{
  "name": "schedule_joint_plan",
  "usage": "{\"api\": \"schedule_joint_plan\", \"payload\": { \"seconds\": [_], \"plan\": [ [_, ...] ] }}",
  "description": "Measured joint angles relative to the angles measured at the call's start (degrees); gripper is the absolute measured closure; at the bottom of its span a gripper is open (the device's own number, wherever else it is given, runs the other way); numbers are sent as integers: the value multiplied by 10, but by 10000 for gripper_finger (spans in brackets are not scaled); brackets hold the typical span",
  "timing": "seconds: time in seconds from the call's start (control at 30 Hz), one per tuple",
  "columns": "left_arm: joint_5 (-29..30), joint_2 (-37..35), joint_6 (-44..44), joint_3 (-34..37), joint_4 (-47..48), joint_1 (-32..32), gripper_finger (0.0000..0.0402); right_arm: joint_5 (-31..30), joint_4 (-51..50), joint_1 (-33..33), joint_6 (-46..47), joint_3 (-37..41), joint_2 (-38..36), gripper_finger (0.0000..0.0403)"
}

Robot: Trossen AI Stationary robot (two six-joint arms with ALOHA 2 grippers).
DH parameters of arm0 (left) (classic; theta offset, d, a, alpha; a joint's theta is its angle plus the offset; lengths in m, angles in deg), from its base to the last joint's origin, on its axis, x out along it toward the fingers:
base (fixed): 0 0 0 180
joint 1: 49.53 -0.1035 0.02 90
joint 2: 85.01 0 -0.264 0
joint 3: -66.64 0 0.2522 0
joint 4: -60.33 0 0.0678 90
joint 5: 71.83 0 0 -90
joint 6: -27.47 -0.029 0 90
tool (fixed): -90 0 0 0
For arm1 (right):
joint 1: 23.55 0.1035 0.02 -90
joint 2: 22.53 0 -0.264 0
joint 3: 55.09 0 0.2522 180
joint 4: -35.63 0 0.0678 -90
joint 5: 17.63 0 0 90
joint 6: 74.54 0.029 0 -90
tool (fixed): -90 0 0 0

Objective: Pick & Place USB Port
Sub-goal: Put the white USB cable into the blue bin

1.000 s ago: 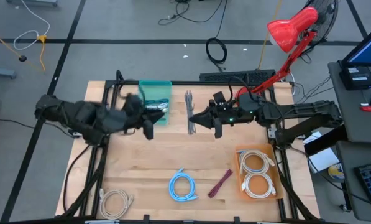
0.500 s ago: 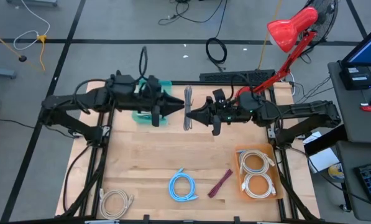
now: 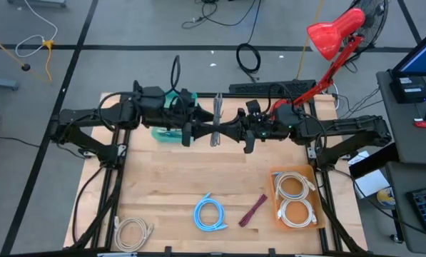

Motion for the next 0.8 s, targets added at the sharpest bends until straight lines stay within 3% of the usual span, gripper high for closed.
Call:
{"api": "schedule_joint_plan", "payload": {
  "seconds": [0.2,0.47,0.8],
  "plan": [
    [9,5,1,0,-20,1,207,0,-7,0,-3,0,0,401],
    [5,4,2,0,-21,-2,380,1,-7,0,-36,0,0,382],
    [-69,-9,-25,-2,94,-63,387,28,-16,-1,13,1,2,275]
  ]
}}
